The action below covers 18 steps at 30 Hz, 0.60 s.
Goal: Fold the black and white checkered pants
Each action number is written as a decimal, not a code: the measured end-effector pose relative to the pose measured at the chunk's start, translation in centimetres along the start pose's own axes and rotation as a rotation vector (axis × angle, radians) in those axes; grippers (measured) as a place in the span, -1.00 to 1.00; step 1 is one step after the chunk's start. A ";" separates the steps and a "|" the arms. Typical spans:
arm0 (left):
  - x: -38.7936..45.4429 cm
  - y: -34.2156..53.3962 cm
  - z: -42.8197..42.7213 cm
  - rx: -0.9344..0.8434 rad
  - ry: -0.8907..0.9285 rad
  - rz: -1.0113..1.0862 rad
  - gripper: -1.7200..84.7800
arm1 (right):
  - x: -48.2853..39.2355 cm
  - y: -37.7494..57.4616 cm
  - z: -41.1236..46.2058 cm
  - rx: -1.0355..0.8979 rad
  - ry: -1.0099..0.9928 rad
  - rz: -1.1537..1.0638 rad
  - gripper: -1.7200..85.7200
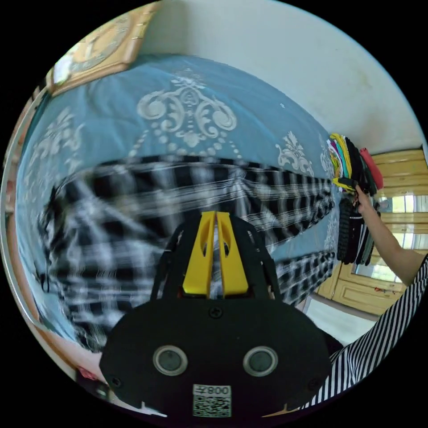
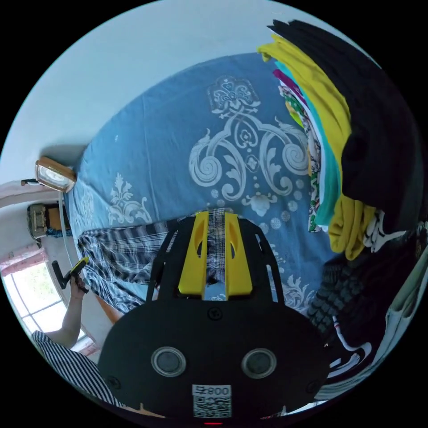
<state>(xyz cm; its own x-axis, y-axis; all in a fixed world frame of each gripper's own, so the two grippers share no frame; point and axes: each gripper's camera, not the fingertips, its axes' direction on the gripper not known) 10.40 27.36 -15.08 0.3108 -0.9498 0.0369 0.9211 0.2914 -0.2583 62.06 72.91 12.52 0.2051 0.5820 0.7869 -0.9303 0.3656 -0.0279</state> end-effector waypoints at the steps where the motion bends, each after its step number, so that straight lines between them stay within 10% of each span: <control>1: -0.8 0.6 -0.7 0.005 -0.005 -0.031 -0.93 | -1.2 0.2 0.2 0.019 -0.018 -0.037 -0.81; 18: -15.0 0.9 -10.0 0.052 -0.199 -0.375 -0.87 | -43.0 4.7 21.1 -0.253 -0.096 -1.011 -0.75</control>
<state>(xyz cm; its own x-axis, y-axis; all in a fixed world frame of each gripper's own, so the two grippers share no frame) 4.20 40.77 -25.56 -0.0135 -0.9521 0.3054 0.9880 -0.0597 -0.1423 42.48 34.31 -8.44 0.8169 -0.1354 0.5606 -0.2458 0.7977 0.5507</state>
